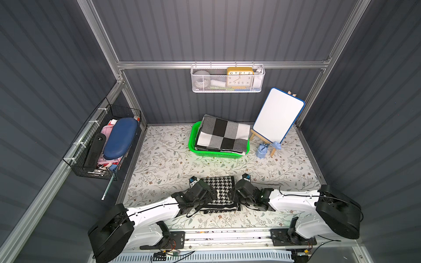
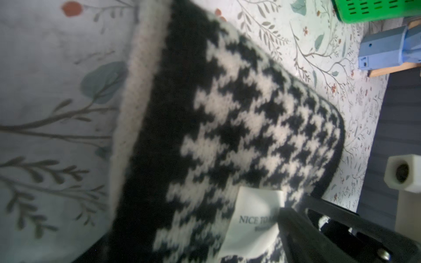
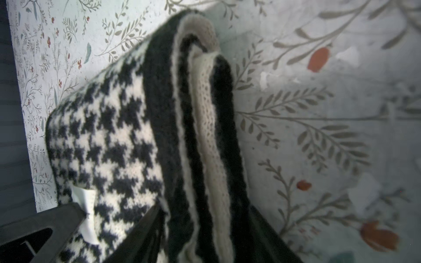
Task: Put the folded scarf in the basket
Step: Pick up the scarf at the center of the board, then place the scarf in the basket.
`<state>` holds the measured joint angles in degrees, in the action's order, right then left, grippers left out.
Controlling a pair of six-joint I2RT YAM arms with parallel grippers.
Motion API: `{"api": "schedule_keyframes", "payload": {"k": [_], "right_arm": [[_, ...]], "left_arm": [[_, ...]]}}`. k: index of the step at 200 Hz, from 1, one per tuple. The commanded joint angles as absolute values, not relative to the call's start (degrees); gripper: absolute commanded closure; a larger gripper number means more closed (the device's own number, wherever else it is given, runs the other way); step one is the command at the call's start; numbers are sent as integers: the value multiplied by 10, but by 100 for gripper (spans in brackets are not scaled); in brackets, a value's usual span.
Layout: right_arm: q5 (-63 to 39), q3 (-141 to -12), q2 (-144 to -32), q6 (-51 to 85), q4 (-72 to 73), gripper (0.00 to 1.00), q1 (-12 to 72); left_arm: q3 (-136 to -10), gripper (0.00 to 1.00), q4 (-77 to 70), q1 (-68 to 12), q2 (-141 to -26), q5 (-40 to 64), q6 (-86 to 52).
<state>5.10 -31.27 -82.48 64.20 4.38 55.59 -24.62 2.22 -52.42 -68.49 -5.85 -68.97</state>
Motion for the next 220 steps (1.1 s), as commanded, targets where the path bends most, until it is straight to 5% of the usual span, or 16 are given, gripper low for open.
{"api": "schedule_keyframes", "payload": {"k": [1, 37, 61, 98, 149, 220], "right_arm": [[21, -311, -849, 651, 51, 53, 558], [34, -304, -824, 641, 52, 99, 557], [53, -305, -777, 619, 13, 100, 559], [73, -306, -684, 586, -24, 100, 559], [228, -358, -563, 517, -107, 100, 551], [114, -550, -686, 400, -150, 100, 371]], "left_arm": [[-230, 23, -36, -523, -705, -6, -661], [-271, 72, 16, -523, -702, -26, -632], [-285, 92, 29, -524, -672, -33, -601], [-320, 100, -11, -523, -636, 7, -510], [-431, 100, 4, -522, -629, -97, -423], [-666, 100, -18, -370, -851, -25, -300]]}}
